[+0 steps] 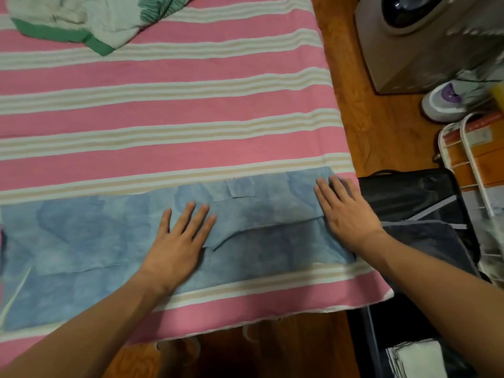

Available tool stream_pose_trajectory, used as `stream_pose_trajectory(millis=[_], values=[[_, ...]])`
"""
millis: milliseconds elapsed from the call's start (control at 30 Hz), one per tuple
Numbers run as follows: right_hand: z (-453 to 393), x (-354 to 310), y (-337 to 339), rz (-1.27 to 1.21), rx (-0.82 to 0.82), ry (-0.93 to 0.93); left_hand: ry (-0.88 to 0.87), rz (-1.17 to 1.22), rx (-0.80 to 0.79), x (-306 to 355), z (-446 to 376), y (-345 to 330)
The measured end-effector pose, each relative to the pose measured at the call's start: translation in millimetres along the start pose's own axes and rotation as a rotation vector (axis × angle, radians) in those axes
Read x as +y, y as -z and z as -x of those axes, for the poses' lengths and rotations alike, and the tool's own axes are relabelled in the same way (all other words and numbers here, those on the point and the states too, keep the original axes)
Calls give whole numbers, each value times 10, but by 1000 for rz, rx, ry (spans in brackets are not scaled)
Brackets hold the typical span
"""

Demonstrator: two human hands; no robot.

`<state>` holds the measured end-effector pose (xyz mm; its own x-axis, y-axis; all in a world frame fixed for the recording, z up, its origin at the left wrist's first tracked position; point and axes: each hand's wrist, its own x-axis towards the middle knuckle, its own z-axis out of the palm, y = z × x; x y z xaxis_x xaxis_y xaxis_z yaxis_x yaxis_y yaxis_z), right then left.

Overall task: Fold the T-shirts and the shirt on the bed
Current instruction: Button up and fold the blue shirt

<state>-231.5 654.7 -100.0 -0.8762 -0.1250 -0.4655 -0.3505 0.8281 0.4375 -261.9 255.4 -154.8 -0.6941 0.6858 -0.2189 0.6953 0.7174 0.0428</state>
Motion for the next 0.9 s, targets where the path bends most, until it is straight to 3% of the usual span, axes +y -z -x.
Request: stream_pose_trajectory(millis=[100, 167, 200, 267, 367, 500, 567, 700, 733, 800, 867, 900], values=[[-42, -155, 197, -225, 174, -92, -53, -45, 47, -19, 99, 27], [-82, -329, 261, -423, 393, -71, -70, -61, 49, 2, 167, 35], [-80, -447, 273, -490, 417, -28, -69, -66, 32, 24, 192, 21], [-49, -676, 182, -515, 268, 87, -43, -63, -14, 62, 240, -45], [24, -791, -61, -492, -35, 99, 21, -32, -72, 68, 283, -126], [10, -746, -52, -467, -125, 74, 160, 71, -49, -76, 354, -88], [-21, -812, 71, -560, -83, -16, 397, 170, 8, -253, 409, -41], [-249, -1132, 323, -714, 230, -95, 1200, 515, 275, -715, 641, -60], [-326, -1255, 429, -742, 242, -75, 1399, 592, 294, -813, 726, -57], [-478, -1554, 655, -736, 257, 8, 1747, 725, 191, -953, 911, -47], [-616, -1877, 831, -724, 261, 70, 1986, 896, 50, -1067, 1091, -146], [-667, -2017, 915, -727, 244, 81, 2067, 1083, 77, -1144, 1170, -192]])
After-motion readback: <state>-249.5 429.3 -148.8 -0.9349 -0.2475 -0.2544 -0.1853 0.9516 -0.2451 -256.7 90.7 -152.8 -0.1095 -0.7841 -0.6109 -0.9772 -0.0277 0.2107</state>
